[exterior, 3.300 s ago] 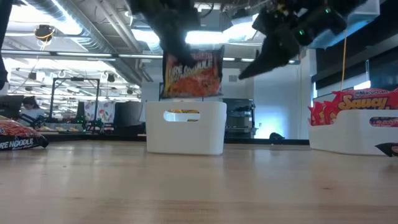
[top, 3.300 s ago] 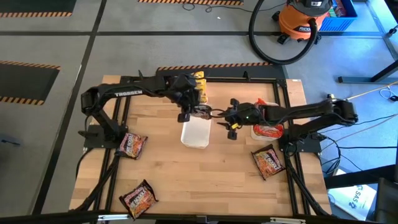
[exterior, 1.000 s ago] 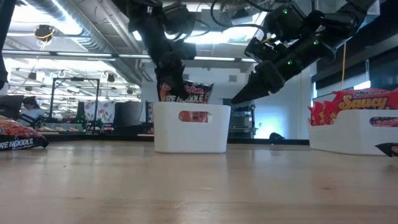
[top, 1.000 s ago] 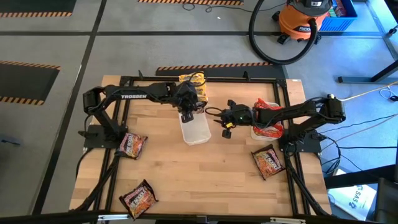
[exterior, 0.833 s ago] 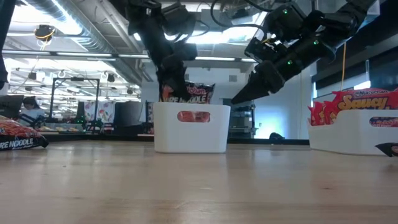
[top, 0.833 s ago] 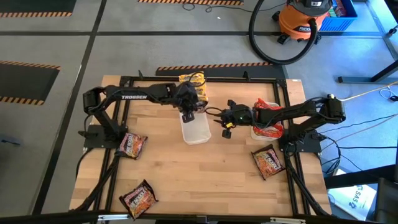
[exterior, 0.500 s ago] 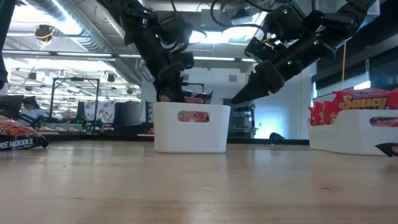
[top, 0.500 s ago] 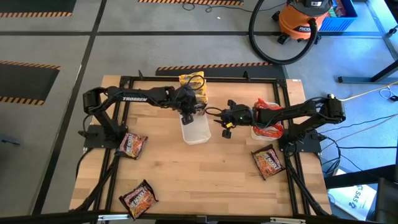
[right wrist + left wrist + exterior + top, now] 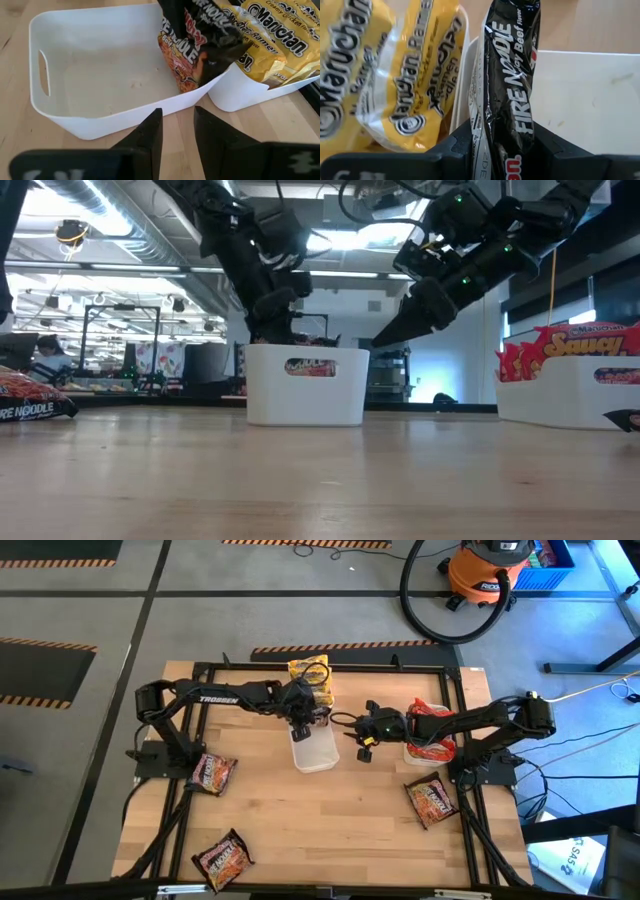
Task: Sort Maruchan noodles
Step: Put the black noodle pack into the bottom left white bin
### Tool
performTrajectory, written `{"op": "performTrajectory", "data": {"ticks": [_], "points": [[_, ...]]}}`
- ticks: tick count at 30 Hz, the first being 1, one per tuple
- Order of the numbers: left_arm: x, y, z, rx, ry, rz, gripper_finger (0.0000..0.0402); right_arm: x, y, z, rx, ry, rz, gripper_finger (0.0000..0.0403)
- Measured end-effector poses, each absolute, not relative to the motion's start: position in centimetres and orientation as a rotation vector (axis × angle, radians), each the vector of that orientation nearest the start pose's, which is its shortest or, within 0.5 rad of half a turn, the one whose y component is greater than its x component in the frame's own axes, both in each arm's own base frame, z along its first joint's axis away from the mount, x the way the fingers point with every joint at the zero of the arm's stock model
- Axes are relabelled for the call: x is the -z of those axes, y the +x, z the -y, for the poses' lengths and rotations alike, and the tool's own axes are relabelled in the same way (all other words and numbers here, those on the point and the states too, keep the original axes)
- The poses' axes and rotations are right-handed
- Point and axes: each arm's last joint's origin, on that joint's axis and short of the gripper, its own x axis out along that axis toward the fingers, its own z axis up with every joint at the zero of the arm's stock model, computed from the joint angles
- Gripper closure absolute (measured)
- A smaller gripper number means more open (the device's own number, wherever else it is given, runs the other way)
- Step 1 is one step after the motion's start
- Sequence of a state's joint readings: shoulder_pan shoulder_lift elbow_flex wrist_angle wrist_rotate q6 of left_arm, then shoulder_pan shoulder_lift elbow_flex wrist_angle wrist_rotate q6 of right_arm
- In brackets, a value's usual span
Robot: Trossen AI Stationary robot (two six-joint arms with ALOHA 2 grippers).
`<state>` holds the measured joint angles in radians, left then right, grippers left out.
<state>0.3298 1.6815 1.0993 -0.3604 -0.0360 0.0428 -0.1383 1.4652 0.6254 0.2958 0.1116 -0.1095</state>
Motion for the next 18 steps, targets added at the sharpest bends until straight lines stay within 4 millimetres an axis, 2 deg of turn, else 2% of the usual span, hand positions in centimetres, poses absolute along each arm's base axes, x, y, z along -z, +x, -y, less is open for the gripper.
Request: {"op": "performTrajectory", "data": {"ticks": [5,15,18], "points": [[-19.0,32.8,-11.5,-0.329,-0.113,-0.983,0.029,-17.4,28.0,4.2,0.213,-0.099,-0.558,0.0313],[-19.0,32.8,-11.5,-0.377,-0.121,-0.975,0.0288,-17.4,28.0,4.2,0.213,-0.099,-0.559,0.0313],[-19.0,32.8,-11.6,-0.377,-0.116,-0.978,0.0273,-17.4,28.0,4.2,0.213,-0.099,-0.559,0.0313]]}}
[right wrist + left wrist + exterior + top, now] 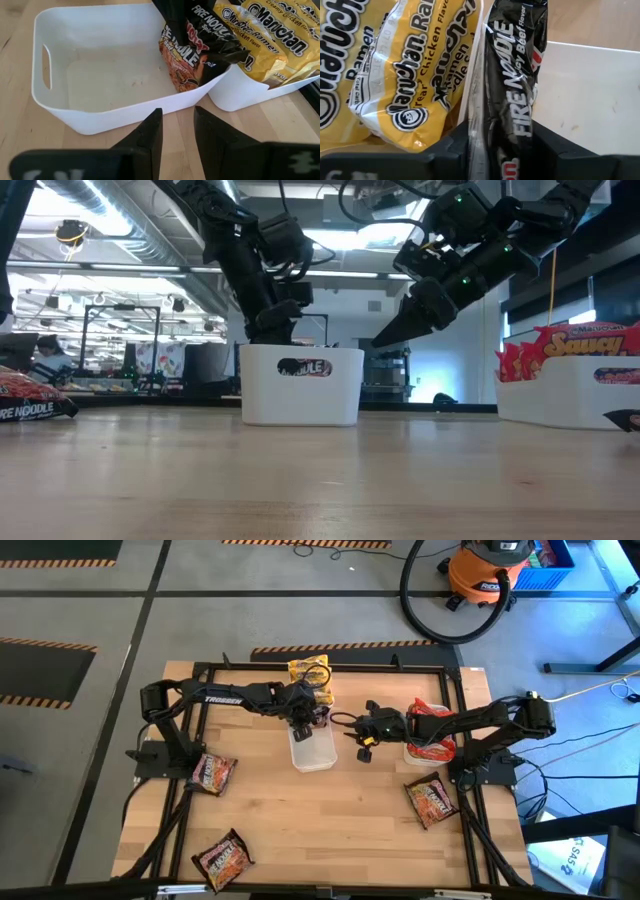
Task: Sort Maruchan noodles
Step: Put the black noodle pack into the bottom left white bin
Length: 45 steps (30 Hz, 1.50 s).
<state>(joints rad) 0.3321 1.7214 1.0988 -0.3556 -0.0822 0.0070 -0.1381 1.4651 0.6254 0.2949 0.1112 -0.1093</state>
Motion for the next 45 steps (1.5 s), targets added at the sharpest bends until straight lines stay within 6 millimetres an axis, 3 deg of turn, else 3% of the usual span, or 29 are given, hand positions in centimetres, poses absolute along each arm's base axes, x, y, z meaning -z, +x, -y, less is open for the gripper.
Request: {"op": "performTrajectory", "data": {"ticks": [10,21,37,45], "points": [[-19.3,32.6,-11.5,-0.357,-0.129,-0.975,0.0198,-17.4,28.0,4.2,0.213,-0.099,-0.56,0.0313],[-22.8,31.4,-11.2,-0.408,-0.06,-0.89,0.0197,-17.4,28.0,4.1,0.185,-0.091,-0.557,0.0313],[-22.9,31.5,-11.0,-0.463,0.0,-0.887,0.0197,-17.4,28.0,4.1,0.171,-0.087,-0.555,0.0313],[-26.2,29.8,-9.2,-0.423,0.016,-0.833,0.0197,-17.5,28.1,4.0,0.147,-0.029,-0.534,0.0313]]}}
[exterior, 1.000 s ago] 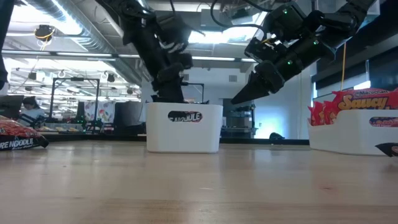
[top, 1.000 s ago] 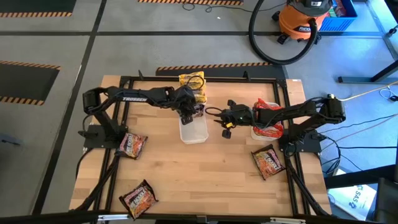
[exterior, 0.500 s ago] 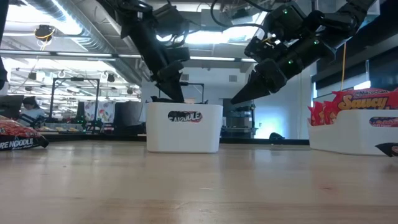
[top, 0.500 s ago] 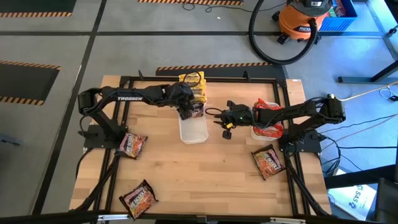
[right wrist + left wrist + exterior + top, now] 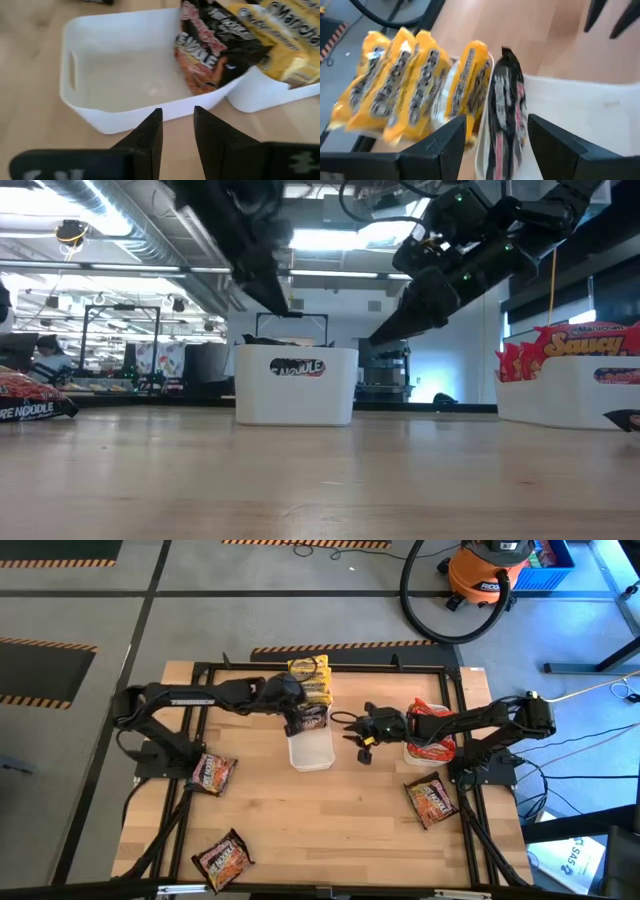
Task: Sort Maruchan noodles
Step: Put the black noodle pack into the bottom left white bin
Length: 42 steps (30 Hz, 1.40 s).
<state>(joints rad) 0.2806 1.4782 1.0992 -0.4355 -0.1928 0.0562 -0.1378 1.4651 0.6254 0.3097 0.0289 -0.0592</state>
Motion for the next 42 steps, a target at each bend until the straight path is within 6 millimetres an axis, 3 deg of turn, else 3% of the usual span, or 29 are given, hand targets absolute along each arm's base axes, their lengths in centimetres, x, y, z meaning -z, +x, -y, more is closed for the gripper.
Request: {"op": "performTrajectory", "data": {"ticks": [7,14,23,31,37,42], "points": [[-30.1,25.9,-7.2,-0.418,-0.021,-0.792,0.0198,-17.7,28.3,3.4,0.069,-0.006,-0.507,0.0313],[-31.1,22.6,-5.2,-0.419,-0.115,-0.883,0.0198,-18.1,28.7,1.5,-0.005,-0.045,-0.452,0.0313],[-29.6,19.7,-3.2,-0.492,-0.263,-1.19,0.0198,-18.2,28.8,1.0,-0.025,-0.063,-0.438,0.0313],[-28.7,17.5,-1.1,-0.59,-0.522,-1.425,0.0198,-18.2,28.8,1.0,-0.023,-0.056,-0.438,0.0313],[-25.0,16.4,0.3,-0.632,-0.62,-1.575,0.0198,-18.1,28.8,0.8,-0.076,0.006,-0.45,0.0313],[-21.6,15.3,1.0,-0.683,-0.662,-1.66,0.0198,-17.4,29.2,-0.9,-0.118,-0.006,-0.452,0.0313]]}}
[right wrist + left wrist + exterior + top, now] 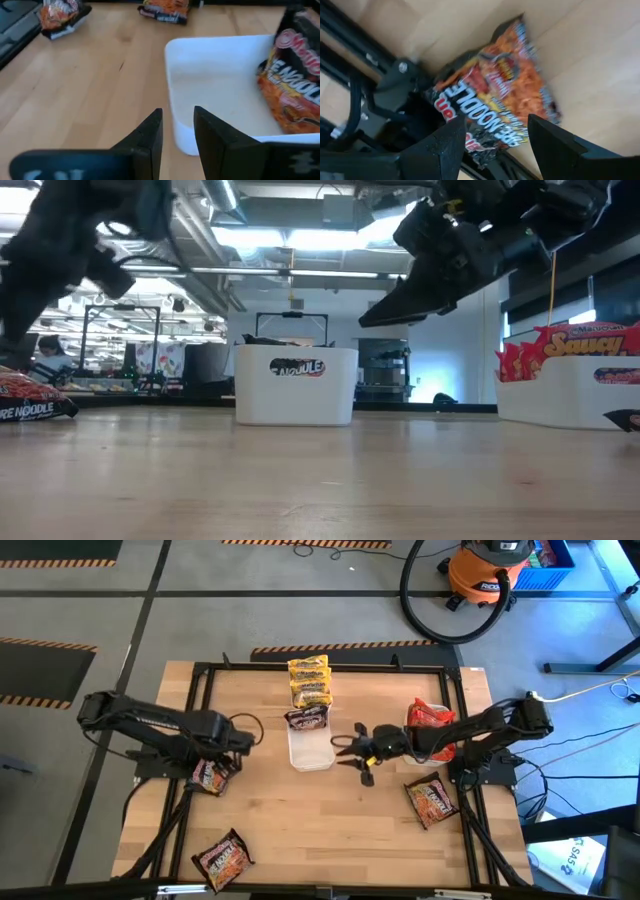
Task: Sort Maruchan noodles
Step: Put the black noodle pack into the bottom left white bin
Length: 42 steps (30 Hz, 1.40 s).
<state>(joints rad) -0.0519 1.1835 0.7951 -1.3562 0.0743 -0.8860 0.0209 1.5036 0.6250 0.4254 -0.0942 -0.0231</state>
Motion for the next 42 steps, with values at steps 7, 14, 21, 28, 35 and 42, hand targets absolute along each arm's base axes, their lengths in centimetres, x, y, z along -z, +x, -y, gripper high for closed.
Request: {"op": "performTrajectory", "data": {"ticks": [7,14,21,28,35,42], "points": [[-19.8,15.3,1.7,-0.704,-0.684,-1.616,0.0198,-16.2,29.4,-3.0,-0.094,-0.051,-0.481,0.0313],[-18.9,16.3,2.5,-0.701,-0.62,-1.6,0.0198,-15.7,29.5,-3.7,-0.079,-0.025,-0.5,0.0313],[-16.6,17.5,3.3,-0.592,-0.59,-1.673,0.0198,-15.8,29.5,-3.6,-0.076,-0.017,-0.499,0.0313],[-16.8,19.4,4.0,-0.446,-0.462,-1.6,0.0198,-15.8,29.5,-3.6,-0.076,-0.017,-0.497,0.0313],[-16.7,21.7,6.0,-0.183,-0.411,-1.429,0.0198,-15.8,29.5,-3.6,-0.077,-0.02,-0.498,0.0313],[-17.3,22.2,7.5,-0.04,-0.378,-1.41,0.0198,-15.8,29.5,-3.6,-0.077,-0.02,-0.497,0.0313]]}}
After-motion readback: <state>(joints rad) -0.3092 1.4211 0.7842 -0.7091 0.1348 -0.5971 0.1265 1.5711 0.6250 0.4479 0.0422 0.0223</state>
